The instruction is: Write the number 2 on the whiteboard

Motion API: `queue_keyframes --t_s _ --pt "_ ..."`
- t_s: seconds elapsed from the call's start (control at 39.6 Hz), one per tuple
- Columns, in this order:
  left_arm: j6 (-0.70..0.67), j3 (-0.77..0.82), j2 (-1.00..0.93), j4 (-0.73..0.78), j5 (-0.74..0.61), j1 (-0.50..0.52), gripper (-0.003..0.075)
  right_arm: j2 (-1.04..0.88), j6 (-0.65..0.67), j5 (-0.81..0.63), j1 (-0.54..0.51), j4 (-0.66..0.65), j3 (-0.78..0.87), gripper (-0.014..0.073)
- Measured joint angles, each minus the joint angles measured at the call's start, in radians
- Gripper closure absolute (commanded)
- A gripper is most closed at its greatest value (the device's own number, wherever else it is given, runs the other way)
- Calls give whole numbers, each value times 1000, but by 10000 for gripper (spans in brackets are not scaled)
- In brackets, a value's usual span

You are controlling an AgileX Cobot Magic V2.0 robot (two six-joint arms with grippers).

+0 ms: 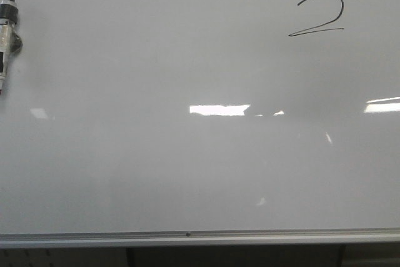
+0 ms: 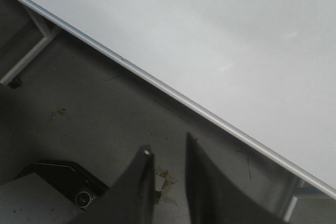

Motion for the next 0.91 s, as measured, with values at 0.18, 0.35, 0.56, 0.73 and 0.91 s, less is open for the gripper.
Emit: queue_keyframes --t_s 0.18,0.35,0.56,0.73,0.91 --pt "0 0 0 0 0 0 740 0 2 0 0 0 0 662" --pt "0 0 0 0 0 0 740 0 2 -2 0 0 0 662" --pt "0 0 0 0 0 0 740 0 2 -2 0 0 0 662" --pt "0 2 0 0 0 0 740 0 2 -2 0 0 0 662" --pt "0 80 -62 28 -81 81 739 0 2 -2 0 0 0 662"
